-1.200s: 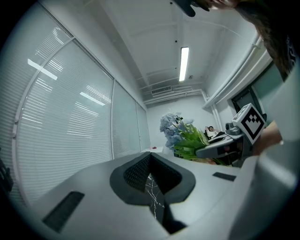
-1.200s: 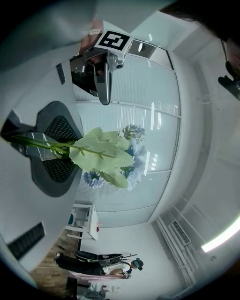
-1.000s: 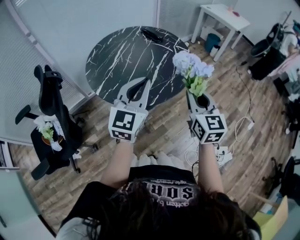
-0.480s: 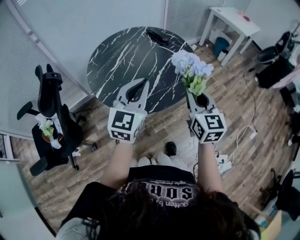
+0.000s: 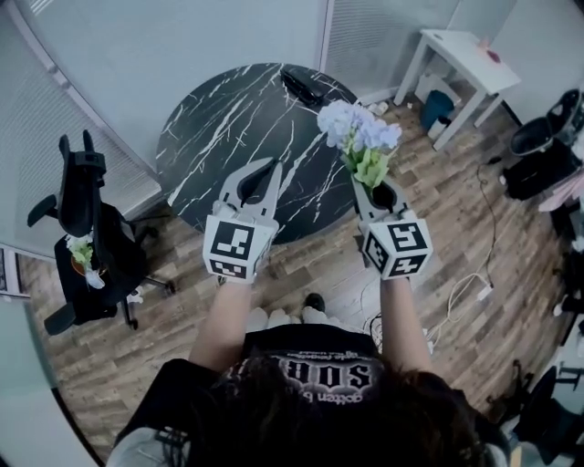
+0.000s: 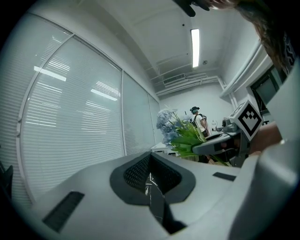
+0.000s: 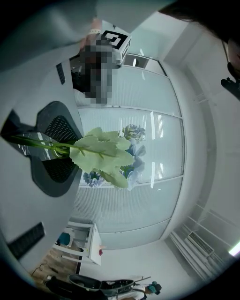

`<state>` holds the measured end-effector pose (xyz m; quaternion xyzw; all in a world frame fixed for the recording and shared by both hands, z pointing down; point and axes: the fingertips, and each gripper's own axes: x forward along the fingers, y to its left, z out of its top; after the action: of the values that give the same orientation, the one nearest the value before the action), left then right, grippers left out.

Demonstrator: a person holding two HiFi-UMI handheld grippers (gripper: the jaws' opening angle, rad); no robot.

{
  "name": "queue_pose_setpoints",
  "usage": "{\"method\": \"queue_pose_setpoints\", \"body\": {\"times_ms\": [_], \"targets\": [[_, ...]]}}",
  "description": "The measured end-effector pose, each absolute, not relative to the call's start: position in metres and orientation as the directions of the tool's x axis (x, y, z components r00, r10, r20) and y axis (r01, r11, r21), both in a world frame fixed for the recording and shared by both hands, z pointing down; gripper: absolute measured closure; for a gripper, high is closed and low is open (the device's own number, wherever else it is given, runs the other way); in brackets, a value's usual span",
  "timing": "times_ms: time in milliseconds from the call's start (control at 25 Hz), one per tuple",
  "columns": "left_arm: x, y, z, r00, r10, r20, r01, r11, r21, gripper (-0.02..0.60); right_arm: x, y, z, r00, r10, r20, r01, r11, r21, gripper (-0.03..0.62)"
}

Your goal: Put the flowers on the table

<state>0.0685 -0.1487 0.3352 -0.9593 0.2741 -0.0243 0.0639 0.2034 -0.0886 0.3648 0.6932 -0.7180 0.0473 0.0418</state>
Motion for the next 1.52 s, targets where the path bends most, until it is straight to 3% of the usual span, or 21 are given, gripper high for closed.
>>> {"method": "queue_pose_setpoints", "body": {"times_ms": [320, 800, 1520], "targets": [[0.097, -0.169, 0.336, 0.798, -0.602, 0.020, -0.595, -0.793, -0.131, 0.578, 0.235, -0.120, 0.370, -0.127, -0.981, 0.144, -0.992, 0.125, -0.022, 0.513], [0.084, -0.198, 0.344, 0.719, -0.694, 0.029, -0.686, -0.716, -0.125, 0.578, 0.235, -0.167, 0.383, -0.225, -0.961, 0.159, -0.974, 0.222, -0.036, 0.513], [0.066, -0.301, 0.343, 0.709, -0.705, 0.018, -0.700, -0.706, -0.108, 0.578, 0.224, -0.269, 0.395, -0.226, -0.952, 0.208, -0.973, 0.231, 0.000, 0.513]]}}
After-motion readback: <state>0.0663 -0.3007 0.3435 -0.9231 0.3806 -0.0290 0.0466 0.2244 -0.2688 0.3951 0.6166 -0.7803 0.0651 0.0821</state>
